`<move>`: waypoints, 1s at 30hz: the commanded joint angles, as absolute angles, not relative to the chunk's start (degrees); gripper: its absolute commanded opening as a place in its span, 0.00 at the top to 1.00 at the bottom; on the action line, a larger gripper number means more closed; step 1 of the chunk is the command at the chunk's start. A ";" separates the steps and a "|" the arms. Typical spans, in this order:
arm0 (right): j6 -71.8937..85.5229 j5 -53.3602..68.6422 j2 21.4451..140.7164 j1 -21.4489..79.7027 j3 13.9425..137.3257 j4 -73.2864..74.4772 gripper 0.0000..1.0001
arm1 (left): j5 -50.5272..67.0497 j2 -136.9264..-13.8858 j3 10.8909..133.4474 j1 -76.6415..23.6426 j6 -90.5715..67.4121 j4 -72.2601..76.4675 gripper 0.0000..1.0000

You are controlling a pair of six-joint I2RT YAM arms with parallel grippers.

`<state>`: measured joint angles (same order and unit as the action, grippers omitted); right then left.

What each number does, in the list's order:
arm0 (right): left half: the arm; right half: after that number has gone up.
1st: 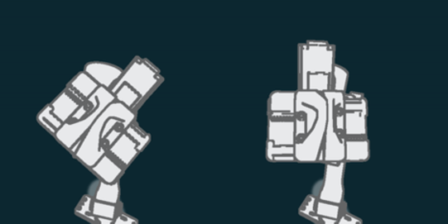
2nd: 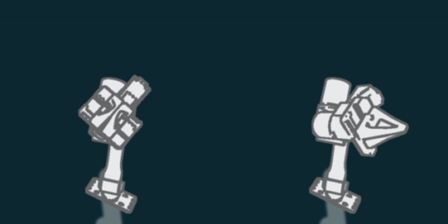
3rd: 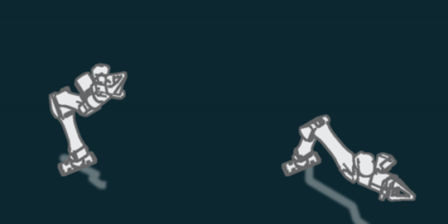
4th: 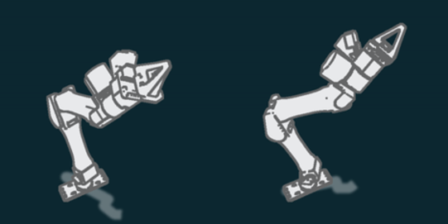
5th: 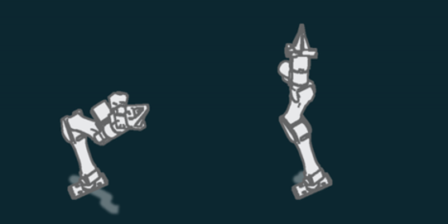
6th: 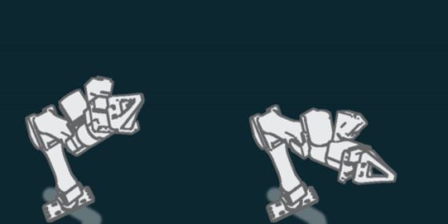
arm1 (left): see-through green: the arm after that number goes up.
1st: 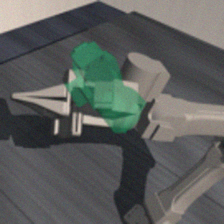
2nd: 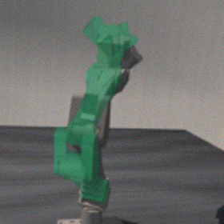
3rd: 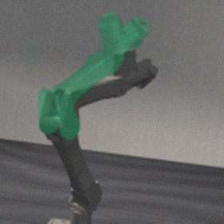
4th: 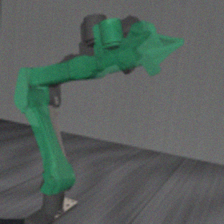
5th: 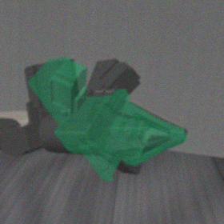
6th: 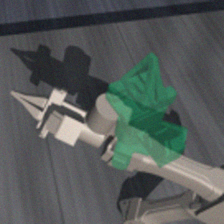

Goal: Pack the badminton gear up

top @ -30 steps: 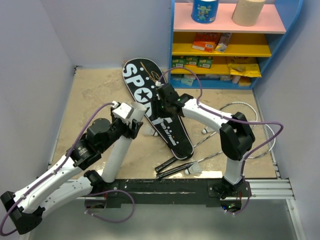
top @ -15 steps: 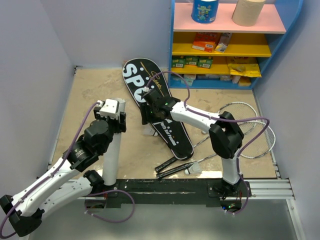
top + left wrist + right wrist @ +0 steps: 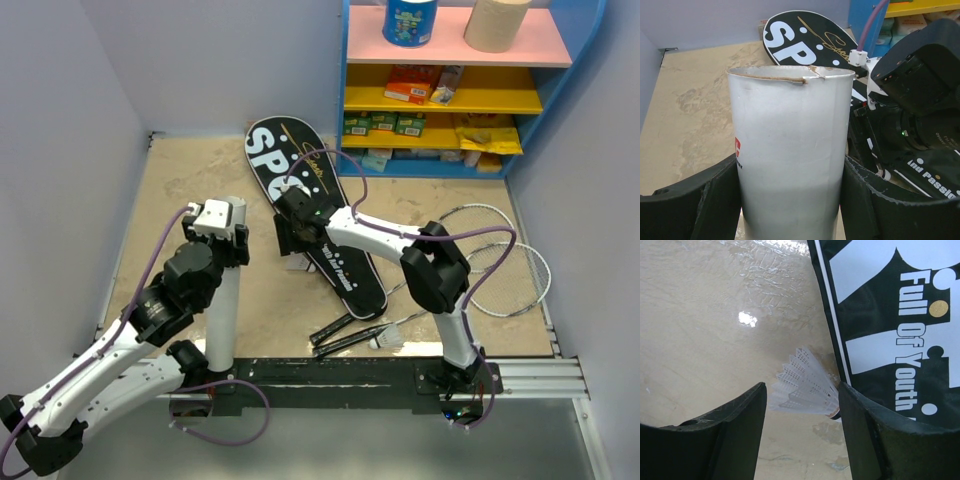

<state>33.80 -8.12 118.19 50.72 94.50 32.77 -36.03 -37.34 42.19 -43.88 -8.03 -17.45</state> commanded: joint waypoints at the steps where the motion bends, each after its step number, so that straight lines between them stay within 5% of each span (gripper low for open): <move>1: 34.98 -11.60 118.74 51.50 97.56 34.54 0.39 | -36.74 -36.30 43.42 -43.68 -8.88 -15.64 0.96; 9: 35.07 -13.62 119.71 52.38 98.35 35.94 0.49 | -36.04 -36.04 43.51 -43.59 -8.79 -15.56 0.96; 18: 35.07 -14.94 119.62 52.47 98.96 37.09 1.00 | -35.77 -36.04 43.51 -43.59 -8.79 -15.56 0.96; 26: 34.45 -16.70 117.51 52.65 99.23 37.79 1.00 | -35.86 -36.12 43.51 -43.42 -8.79 -15.56 0.96; 30: 33.84 -18.63 115.67 53.70 100.02 39.37 0.62 | -35.68 -36.12 43.51 -43.24 -8.96 -15.56 0.96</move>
<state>34.44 -14.90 119.70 52.42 97.03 37.36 -35.94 -36.71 42.19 -43.64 -8.03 -17.47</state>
